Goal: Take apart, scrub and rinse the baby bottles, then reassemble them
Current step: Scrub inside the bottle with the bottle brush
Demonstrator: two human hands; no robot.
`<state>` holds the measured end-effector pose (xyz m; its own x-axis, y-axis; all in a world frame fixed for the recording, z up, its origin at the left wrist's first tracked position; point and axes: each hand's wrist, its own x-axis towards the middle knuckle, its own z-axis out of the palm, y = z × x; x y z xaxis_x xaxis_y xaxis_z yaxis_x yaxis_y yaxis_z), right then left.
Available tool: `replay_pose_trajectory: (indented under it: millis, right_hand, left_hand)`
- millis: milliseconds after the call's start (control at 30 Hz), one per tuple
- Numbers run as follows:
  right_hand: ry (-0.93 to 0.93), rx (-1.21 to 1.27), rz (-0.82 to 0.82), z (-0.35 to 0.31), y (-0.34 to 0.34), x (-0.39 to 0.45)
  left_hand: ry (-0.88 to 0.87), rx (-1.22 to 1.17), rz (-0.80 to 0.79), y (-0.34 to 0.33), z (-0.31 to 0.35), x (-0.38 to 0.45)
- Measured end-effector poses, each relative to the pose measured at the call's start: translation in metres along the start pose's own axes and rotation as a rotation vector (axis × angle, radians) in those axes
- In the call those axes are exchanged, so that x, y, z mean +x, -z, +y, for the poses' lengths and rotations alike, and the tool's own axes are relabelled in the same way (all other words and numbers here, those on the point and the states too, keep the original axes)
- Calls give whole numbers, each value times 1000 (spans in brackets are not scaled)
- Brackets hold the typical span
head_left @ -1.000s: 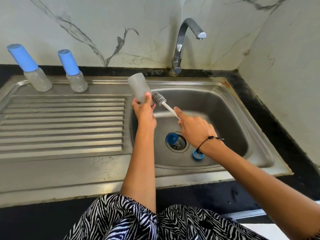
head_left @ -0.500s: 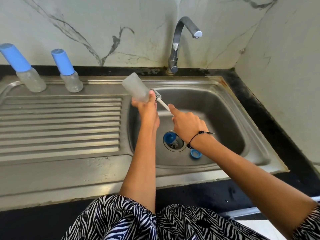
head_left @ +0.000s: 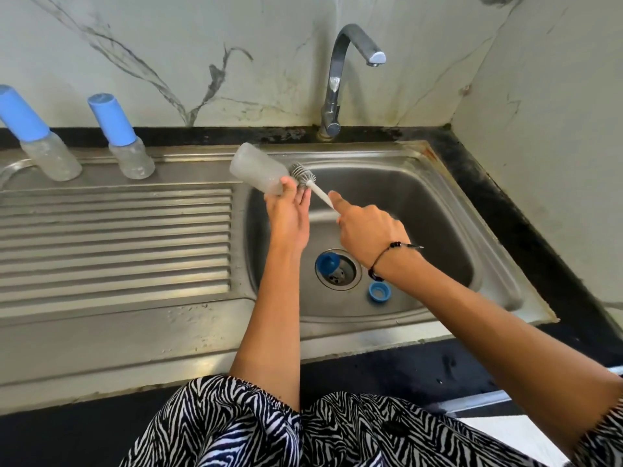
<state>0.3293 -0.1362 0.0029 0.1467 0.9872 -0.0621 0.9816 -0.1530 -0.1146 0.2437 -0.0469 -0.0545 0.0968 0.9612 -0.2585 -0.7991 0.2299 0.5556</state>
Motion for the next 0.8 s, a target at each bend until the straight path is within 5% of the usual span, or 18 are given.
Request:
replay_pose_trajectory:
  millis: [300,567,800]
  right_hand:
    - [22,-72,-1,0,-9,-18]
    - [-16,-11,31,7,3,3]
    - [26,28,40,-1,-7,-11]
  left_hand:
    - [-74,138,155,2,-8,3]
    - [55,19,-159,6,0,3]
    - [-13,204,202,12,0,9]
